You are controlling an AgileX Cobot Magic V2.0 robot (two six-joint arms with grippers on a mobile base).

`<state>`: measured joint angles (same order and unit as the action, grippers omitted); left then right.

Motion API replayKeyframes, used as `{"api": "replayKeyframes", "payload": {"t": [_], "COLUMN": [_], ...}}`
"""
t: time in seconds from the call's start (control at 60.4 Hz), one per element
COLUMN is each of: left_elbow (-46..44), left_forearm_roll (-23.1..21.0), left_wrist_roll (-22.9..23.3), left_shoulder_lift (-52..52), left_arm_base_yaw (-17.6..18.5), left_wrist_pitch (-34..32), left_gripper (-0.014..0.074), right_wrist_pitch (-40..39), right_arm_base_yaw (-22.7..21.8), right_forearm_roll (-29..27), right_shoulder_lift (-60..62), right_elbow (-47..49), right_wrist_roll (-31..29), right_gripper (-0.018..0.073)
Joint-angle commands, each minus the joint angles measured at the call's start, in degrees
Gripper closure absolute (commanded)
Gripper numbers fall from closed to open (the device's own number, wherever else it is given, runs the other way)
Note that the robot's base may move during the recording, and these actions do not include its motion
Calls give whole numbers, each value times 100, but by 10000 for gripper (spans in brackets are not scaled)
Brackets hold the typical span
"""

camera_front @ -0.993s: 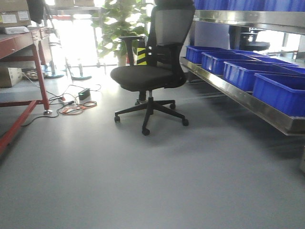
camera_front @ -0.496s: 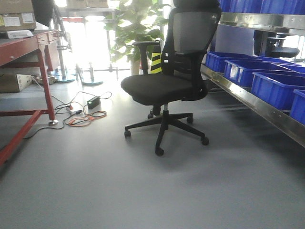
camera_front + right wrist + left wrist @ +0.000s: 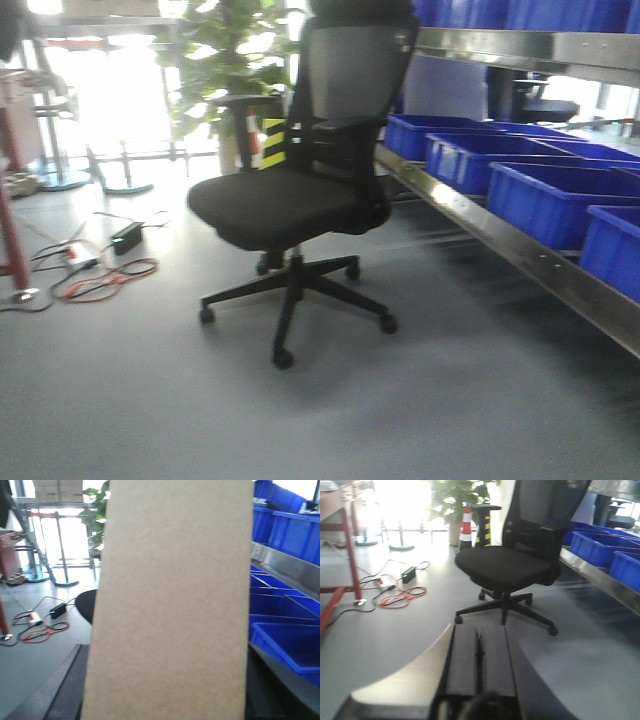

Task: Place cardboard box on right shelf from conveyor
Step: 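Drive toward the steel shelf rack with blue bins, box held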

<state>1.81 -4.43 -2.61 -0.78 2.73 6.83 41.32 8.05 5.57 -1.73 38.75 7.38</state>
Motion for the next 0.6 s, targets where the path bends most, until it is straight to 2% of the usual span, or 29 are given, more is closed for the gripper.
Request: {"api": "replayKeyframes", "payload": {"t": [0.0, 0.579], "left_elbow": [59, 59], "left_forearm_roll": [-34, -34], "left_wrist_roll": [-2, -2], "left_shoulder_lift": [-87, -87], "left_arm_base_yaw": [21, 21], "left_wrist_pitch": [-506, -506], "left_gripper": [712, 713], "right_wrist_pitch": [-604, -604], "right_arm_base_yaw": [-24, -24], "right_forearm_roll": [63, 63], "right_shoulder_lift": [-111, -111], "right_elbow": [143, 143], "right_wrist_roll": [-55, -55], "right_gripper": [388, 388]}}
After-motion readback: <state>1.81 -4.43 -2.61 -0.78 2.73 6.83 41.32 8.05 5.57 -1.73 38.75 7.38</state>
